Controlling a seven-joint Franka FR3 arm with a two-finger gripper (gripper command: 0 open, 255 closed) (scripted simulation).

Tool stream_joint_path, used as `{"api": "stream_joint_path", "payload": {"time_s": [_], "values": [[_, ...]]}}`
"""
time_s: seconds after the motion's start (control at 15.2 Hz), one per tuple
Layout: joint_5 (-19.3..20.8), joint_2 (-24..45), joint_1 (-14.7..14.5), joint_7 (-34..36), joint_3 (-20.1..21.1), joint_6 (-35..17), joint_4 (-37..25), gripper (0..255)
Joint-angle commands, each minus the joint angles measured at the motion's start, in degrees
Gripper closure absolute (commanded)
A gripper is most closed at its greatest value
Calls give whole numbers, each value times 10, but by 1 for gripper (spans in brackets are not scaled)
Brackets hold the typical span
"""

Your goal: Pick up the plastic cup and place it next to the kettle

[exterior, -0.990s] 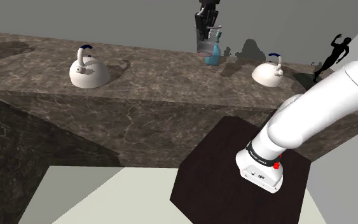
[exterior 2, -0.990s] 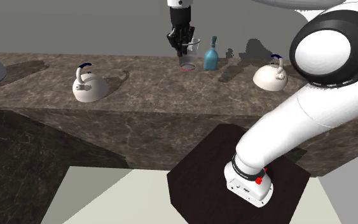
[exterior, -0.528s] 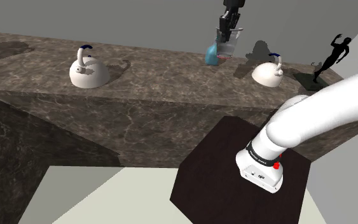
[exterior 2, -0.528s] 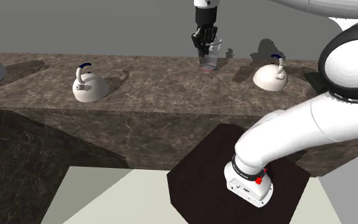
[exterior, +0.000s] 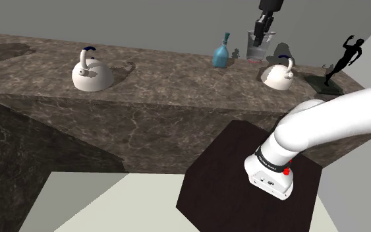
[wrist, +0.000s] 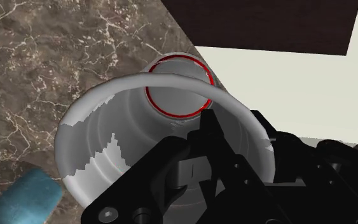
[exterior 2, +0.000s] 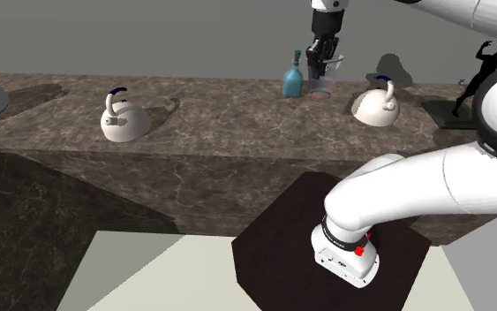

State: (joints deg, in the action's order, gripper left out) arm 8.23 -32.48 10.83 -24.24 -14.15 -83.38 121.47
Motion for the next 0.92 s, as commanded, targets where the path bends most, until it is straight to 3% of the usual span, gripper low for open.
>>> {"api": "stream_joint_path", "payload": {"time_s": [0.0,0.86], "values": [[16,-17,10,-25,-18,5,9,255],[124,-59,66,-199,-154,24,-3,255]]}}
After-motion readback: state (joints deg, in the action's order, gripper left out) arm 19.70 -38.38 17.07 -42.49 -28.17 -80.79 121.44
